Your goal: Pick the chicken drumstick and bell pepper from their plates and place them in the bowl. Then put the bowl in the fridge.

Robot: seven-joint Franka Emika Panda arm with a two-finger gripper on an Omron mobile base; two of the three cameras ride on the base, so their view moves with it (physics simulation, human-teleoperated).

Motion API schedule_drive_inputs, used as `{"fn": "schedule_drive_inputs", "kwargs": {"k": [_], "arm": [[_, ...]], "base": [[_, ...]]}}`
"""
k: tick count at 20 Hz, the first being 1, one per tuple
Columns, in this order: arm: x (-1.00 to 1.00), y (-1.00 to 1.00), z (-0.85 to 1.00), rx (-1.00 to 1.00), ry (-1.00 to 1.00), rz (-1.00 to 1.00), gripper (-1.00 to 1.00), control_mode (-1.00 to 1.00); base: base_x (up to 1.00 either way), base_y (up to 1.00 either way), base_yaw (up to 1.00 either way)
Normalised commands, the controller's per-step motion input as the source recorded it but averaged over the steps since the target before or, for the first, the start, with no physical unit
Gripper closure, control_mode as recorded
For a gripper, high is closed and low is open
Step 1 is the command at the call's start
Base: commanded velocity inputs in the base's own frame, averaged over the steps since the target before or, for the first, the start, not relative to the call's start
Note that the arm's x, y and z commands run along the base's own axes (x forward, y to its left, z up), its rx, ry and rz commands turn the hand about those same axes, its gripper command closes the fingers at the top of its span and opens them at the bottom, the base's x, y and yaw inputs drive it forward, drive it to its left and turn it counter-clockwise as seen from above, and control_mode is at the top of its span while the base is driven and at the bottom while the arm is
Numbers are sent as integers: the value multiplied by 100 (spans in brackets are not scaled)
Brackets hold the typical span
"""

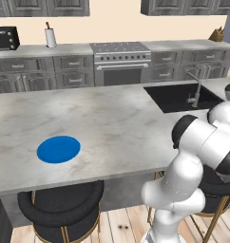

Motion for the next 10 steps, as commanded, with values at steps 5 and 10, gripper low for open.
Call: {"fn": "schedule_drive_inputs", "kwargs": {"k": [5, 10], "arm": [[21, -31, 0, 2, 21, 4, -100, -100], [24, -27, 0, 27, 16, 7, -100, -100]], "base": [[0, 0, 0], [0, 0, 0]]}}
